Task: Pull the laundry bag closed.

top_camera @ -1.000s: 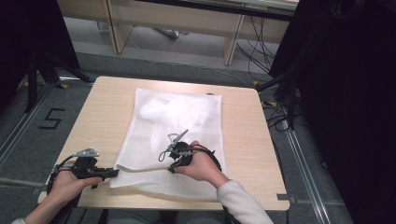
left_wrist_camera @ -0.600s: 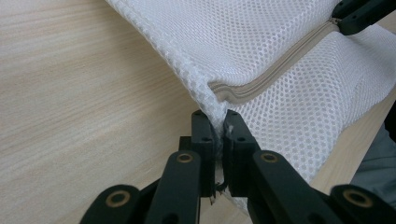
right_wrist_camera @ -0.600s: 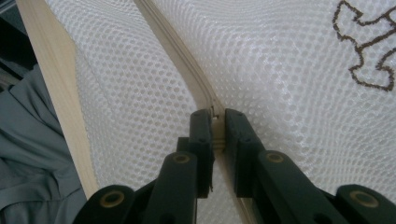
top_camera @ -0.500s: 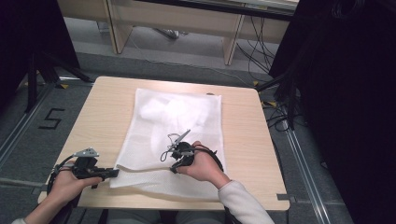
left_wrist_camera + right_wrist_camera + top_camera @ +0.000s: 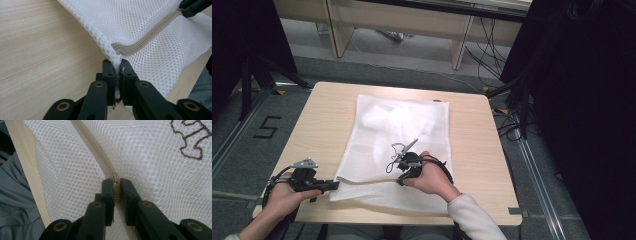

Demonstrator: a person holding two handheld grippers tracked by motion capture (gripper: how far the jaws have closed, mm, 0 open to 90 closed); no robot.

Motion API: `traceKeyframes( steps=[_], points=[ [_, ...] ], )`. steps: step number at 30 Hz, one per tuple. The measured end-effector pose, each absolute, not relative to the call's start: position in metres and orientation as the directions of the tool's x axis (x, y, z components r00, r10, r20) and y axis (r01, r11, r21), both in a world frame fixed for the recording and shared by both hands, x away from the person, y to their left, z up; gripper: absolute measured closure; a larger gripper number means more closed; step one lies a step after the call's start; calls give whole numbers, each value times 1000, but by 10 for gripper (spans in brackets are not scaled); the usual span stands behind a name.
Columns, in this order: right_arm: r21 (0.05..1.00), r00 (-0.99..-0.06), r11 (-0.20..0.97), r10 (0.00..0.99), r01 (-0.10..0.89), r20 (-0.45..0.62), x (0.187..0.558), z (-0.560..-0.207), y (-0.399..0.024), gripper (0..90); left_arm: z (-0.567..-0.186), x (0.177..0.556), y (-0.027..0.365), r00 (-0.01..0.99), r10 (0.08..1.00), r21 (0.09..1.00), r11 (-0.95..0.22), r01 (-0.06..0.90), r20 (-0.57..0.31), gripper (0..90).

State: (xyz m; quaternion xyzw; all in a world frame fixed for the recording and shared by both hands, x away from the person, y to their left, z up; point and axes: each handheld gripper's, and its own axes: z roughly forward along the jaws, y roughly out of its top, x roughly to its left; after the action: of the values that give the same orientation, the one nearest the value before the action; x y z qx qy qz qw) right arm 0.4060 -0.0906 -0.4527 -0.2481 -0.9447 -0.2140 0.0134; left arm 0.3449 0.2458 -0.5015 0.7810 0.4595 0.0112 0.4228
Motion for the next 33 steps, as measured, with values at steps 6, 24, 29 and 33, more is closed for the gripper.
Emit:
traceKeyframes(
  steps=[6, 24, 29, 33],
  points=[
    [397, -874, 783, 467, 479, 135, 406, -452, -93, 826, -501, 345, 245, 576, 725, 670, -216, 710, -378, 841],
    [395, -870, 780, 474, 485, 132, 406, -452, -101, 826, -502, 345, 245, 574, 726, 671, -212, 711, -378, 841],
    [392, -865, 776, 484, 495, 133, 405, -452, -104, 826, -502, 345, 245, 574, 727, 672, -212, 710, -376, 841],
    [387, -865, 778, 485, 494, 130, 405, -453, -105, 826, -502, 345, 245, 573, 727, 671, -212, 711, -378, 842]
  ],
)
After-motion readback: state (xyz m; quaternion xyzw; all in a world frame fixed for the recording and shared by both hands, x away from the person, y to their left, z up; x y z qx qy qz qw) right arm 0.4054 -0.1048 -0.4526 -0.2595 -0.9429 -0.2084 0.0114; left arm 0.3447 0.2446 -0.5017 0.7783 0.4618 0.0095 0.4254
